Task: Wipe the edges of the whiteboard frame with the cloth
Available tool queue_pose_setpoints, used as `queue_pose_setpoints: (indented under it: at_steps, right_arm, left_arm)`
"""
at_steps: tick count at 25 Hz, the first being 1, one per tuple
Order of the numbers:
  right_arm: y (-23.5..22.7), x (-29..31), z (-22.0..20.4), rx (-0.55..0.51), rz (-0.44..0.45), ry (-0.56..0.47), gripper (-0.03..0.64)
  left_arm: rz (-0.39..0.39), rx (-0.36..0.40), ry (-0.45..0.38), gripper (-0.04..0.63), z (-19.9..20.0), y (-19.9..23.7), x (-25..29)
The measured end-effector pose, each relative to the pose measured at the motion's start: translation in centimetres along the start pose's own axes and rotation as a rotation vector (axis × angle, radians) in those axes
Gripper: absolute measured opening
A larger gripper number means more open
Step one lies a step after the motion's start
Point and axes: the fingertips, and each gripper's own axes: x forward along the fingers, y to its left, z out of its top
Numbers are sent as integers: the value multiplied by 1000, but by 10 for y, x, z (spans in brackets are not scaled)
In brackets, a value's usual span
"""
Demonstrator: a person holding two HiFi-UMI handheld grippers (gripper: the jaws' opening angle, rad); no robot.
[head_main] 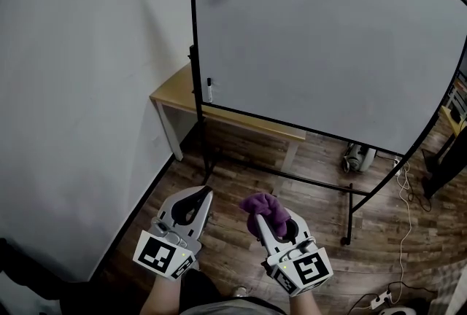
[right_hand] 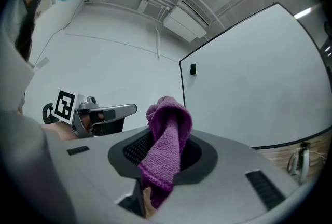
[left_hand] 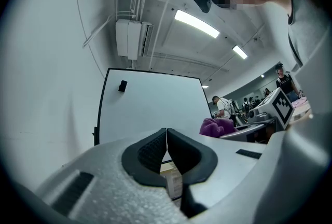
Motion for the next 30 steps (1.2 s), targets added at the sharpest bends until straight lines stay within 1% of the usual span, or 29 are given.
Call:
queue_pose_setpoints:
  at_steps: [6, 11, 21, 30]
  right_arm:
    - [-1, 23, -3, 22, -37, -3, 86]
    - [7, 59, -4, 34, -58, -7, 86]
    - [36, 139, -13, 48, -90, 14, 86]
    - [42, 193, -21, 44, -147, 24, 86]
  left_arm:
    - [-14, -9, 6, 20, -11, 23, -2]
    - [-15, -21, 12, 20, -17, 65, -5]
    - [-46, -52, 13, 20, -31, 150, -4]
    - [-101, -78, 2, 20, -48, 206, 10]
